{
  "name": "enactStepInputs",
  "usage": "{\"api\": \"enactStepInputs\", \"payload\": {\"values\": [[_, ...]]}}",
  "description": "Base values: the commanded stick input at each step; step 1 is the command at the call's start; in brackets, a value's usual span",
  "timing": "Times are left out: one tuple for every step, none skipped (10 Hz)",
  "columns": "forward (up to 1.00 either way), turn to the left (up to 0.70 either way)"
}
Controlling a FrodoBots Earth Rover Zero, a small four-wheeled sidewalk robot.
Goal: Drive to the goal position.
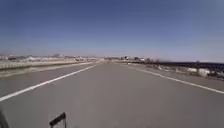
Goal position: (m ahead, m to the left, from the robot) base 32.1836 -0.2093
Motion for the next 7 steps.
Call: {"api": "enactStepInputs", "payload": {"values": [[1.00,0.00],[1.00,0.00],[1.00,0.00],[1.00,0.00],[1.00,0.00],[1.00,0.00],[1.00,0.00]]}}
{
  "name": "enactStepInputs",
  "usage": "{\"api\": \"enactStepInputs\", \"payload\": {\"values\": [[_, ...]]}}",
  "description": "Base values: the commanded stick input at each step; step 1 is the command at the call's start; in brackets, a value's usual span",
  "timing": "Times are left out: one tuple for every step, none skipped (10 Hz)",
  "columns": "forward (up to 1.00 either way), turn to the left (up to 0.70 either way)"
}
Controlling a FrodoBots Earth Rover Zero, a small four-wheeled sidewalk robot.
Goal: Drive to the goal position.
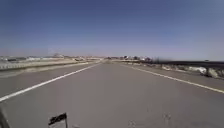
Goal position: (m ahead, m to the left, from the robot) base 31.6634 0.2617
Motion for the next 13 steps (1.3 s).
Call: {"api": "enactStepInputs", "payload": {"values": [[1.00,0.00],[1.00,0.00],[1.00,0.00],[1.00,0.00],[1.00,0.00],[1.00,0.00],[1.00,0.00],[1.00,0.00],[1.00,0.00],[1.00,0.00],[1.00,0.00],[1.00,0.00],[1.00,0.00]]}}
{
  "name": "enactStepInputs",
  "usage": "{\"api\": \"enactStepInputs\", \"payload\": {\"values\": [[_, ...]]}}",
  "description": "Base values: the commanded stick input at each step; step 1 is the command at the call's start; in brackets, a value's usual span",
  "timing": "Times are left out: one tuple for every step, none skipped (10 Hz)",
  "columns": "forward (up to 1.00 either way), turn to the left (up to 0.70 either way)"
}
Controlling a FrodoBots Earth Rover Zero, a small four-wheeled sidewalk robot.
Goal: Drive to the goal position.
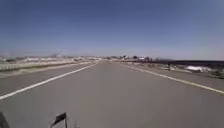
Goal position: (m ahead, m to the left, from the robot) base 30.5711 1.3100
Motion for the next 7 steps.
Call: {"api": "enactStepInputs", "payload": {"values": [[1.00,0.00],[1.00,0.00],[1.00,0.00],[1.00,0.00],[1.00,0.00],[1.00,0.00],[1.00,0.00]]}}
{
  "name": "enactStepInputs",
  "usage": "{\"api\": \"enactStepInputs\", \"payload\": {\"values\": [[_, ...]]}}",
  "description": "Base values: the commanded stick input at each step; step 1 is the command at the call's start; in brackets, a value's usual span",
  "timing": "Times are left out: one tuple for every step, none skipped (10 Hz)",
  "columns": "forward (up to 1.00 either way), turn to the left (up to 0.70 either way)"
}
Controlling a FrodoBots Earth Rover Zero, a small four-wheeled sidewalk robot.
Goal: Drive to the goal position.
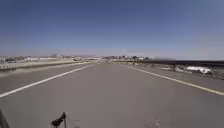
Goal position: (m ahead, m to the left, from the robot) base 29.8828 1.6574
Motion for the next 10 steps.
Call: {"api": "enactStepInputs", "payload": {"values": [[1.00,0.00],[1.00,0.00],[1.00,0.00],[1.00,0.00],[1.00,0.00],[1.00,0.00],[1.00,0.00],[1.00,0.00],[1.00,0.00],[1.00,0.00]]}}
